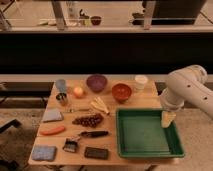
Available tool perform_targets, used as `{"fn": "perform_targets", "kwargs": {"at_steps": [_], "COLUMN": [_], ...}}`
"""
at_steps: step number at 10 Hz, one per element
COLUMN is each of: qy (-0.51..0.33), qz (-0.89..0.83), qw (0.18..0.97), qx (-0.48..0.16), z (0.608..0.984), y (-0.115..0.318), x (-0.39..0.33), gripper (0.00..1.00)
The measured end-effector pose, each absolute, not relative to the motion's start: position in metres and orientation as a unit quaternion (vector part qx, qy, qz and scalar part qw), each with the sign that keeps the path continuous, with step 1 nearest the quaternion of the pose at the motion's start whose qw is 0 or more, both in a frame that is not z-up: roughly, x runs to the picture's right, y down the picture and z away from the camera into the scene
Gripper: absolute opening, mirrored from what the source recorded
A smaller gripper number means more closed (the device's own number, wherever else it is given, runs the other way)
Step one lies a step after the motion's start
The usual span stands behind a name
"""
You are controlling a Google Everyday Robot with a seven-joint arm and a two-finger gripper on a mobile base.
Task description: Place fork in red bowl
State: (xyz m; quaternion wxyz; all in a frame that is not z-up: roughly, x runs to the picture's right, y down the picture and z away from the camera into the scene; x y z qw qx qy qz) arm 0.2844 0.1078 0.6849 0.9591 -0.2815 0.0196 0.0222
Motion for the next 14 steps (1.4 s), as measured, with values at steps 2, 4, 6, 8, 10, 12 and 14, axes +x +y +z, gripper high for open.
{"fn": "perform_targets", "kwargs": {"at_steps": [2,4,6,8,10,12,14], "qy": [0.018,0.007,-0.001,-0.004,-0.014,-0.021,-0.027], "qz": [0.017,-0.01,-0.027,-0.038,-0.059,-0.076,-0.089], "qw": [0.96,0.961,0.961,0.961,0.96,0.958,0.957], "qx": [-0.28,-0.278,-0.276,-0.274,-0.274,-0.275,-0.275], "z": [0.684,0.684,0.686,0.685,0.685,0.687,0.688], "y": [0.108,0.106,0.103,0.103,0.103,0.103,0.103], "x": [0.28,0.255,0.238,0.232,0.21,0.191,0.175], "gripper": [0.8,0.8,0.8,0.8,0.8,0.8,0.8]}}
